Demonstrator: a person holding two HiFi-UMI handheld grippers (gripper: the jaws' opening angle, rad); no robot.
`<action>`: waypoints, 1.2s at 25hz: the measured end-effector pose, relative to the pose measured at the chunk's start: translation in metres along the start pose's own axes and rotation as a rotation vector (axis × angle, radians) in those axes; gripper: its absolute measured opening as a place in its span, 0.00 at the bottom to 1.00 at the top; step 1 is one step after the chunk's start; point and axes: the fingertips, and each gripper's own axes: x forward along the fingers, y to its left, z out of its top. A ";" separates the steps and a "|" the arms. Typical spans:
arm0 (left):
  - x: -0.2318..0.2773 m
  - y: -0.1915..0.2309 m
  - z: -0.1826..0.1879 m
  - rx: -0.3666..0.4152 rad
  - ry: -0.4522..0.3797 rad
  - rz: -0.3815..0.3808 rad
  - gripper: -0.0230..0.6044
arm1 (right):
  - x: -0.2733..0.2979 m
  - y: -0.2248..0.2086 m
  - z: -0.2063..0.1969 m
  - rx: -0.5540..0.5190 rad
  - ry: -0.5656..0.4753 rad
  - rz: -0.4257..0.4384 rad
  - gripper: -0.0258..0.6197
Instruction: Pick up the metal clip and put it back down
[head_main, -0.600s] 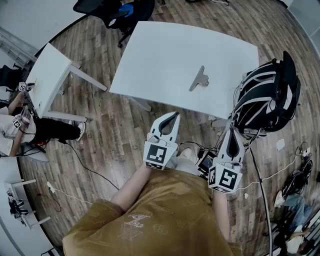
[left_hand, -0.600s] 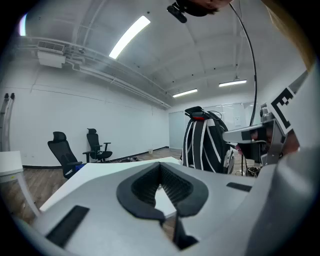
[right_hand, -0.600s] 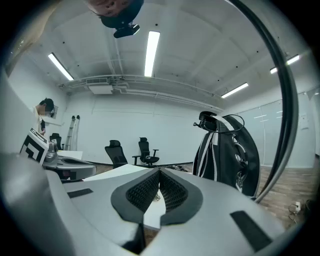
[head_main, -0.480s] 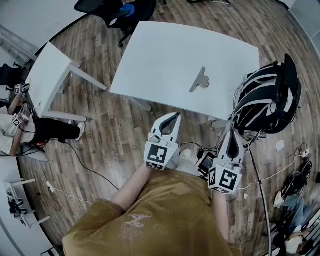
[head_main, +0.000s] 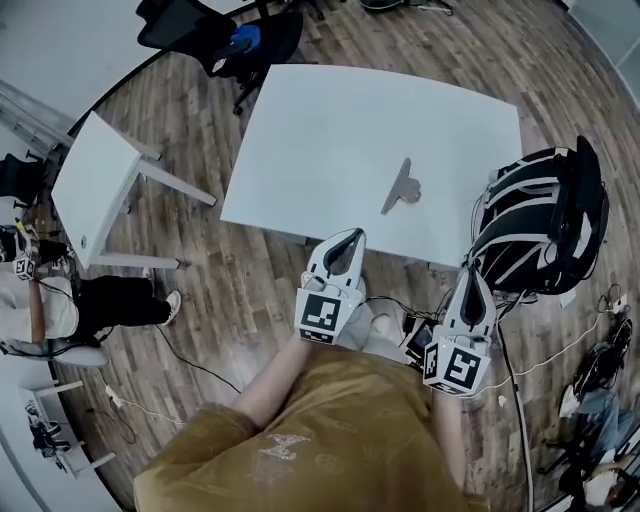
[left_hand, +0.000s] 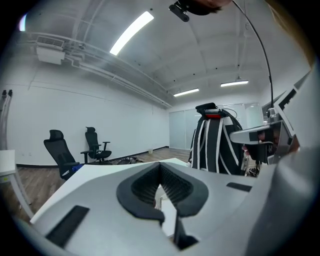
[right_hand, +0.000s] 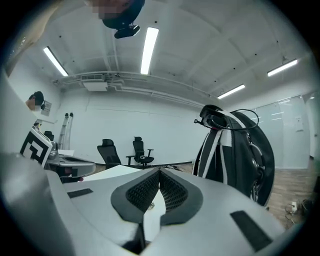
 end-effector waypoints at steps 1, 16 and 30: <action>0.005 0.004 0.000 -0.006 0.004 -0.001 0.04 | 0.005 0.000 0.002 -0.004 -0.002 -0.005 0.05; 0.074 0.042 -0.002 -0.019 0.012 -0.086 0.04 | 0.088 0.016 -0.002 -0.010 0.018 -0.054 0.05; 0.117 0.065 0.002 -0.039 0.021 -0.028 0.04 | 0.139 0.013 -0.003 -0.005 0.050 0.007 0.05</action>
